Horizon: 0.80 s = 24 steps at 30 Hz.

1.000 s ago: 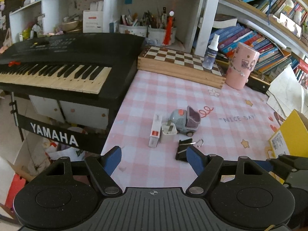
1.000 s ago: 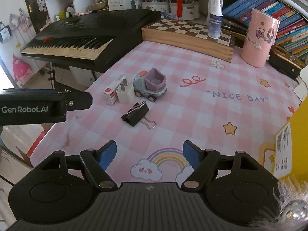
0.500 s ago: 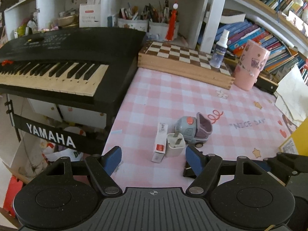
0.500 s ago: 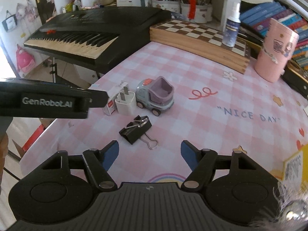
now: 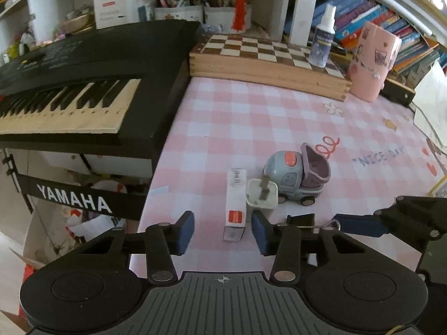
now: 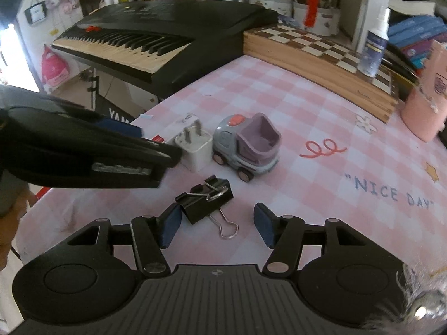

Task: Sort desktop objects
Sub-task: 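Grasp the white box with the left tool while the right tool grasps the black binder clip, then lift the white box and binder clip and carry them over the yellow box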

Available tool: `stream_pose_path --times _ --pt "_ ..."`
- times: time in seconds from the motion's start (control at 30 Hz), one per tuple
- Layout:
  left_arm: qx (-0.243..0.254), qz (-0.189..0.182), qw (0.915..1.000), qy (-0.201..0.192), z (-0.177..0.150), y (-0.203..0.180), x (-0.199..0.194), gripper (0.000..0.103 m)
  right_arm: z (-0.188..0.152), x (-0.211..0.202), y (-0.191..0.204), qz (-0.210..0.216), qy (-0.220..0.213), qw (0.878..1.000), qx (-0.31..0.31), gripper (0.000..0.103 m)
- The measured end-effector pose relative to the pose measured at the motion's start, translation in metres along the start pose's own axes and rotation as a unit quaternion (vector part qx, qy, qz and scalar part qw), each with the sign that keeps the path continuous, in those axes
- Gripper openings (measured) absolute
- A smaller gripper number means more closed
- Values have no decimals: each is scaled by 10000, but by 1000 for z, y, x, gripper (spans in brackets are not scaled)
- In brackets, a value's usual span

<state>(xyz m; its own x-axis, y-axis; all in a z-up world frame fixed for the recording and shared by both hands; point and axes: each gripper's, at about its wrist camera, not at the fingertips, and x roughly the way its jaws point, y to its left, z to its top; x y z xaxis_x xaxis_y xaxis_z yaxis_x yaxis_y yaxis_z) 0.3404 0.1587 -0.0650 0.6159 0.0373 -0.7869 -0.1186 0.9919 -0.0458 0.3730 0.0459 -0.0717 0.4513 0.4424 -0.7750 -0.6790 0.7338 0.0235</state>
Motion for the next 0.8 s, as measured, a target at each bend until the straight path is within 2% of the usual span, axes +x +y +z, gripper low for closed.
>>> stream_pose_path --times 0.23,0.27,0.33,0.37,0.57,0.8 --pt "139 60 9999 14 5 -2 13 30 7 9 2 242 -149 9989 -376 56" --pt "153 58 9999 8 5 -2 14 29 8 10 2 268 -166 9987 -411 52" --pt "171 23 9999 5 7 -3 14 16 8 10 3 341 -210 9980 -482 43" --pt "161 -13 9999 10 7 -3 14 13 8 9 4 344 -217 9978 -515 43" --pt "-20 -78 9999 -111 2 -2 -4 13 3 -2 -2 96 -202 9992 -331 42" --pt "-305 -499 9977 -342 -10 -1 -43 13 -9 -40 -17 -404 -365 9981 290 42"
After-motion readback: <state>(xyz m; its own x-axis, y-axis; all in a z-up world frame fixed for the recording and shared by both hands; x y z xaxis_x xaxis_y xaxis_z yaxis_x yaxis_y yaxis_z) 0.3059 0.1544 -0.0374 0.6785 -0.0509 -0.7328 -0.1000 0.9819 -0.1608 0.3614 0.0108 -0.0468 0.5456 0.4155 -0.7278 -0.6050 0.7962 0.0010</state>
